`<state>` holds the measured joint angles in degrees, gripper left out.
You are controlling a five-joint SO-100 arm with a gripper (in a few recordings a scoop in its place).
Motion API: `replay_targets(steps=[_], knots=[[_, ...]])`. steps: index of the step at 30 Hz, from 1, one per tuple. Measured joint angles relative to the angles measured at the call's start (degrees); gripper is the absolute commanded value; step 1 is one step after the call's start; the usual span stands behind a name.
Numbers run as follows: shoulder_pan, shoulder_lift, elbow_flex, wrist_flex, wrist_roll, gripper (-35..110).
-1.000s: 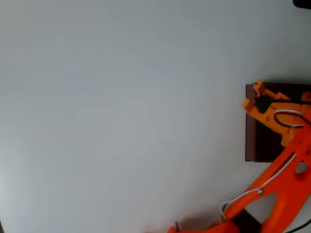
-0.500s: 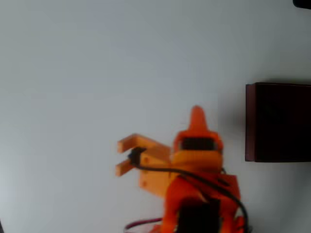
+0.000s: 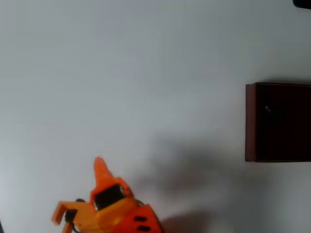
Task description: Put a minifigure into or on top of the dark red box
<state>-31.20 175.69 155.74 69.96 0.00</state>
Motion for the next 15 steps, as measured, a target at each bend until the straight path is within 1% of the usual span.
replay_targets(steps=[4,8,12,15], knots=[[-5.4,15.9,10.1,4.1,0.3,14],[-7.7,18.3,15.9,6.2,0.3,13],[-9.4,18.7,16.4,6.7,0.2,9],[-9.5,18.8,16.4,6.7,0.2,9]])
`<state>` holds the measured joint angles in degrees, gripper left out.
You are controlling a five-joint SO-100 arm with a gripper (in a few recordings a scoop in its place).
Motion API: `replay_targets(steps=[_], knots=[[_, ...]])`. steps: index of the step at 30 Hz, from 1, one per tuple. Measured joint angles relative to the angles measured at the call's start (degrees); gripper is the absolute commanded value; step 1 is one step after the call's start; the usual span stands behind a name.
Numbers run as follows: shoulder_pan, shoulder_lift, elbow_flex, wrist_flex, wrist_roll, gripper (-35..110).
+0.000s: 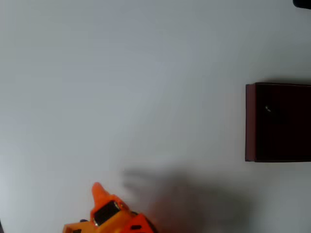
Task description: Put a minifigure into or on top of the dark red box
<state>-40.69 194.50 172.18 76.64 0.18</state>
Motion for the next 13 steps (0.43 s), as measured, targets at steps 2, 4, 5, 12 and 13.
replay_targets(steps=[2,4,5,12,13], knots=[[0.4,0.0,0.0,0.0,-0.3,9],[0.4,0.0,0.0,0.0,-0.6,8],[-0.2,0.0,0.0,0.0,-0.6,8],[-0.7,0.1,0.0,0.0,-0.8,0],[-0.7,0.1,0.0,0.0,-0.8,0]])
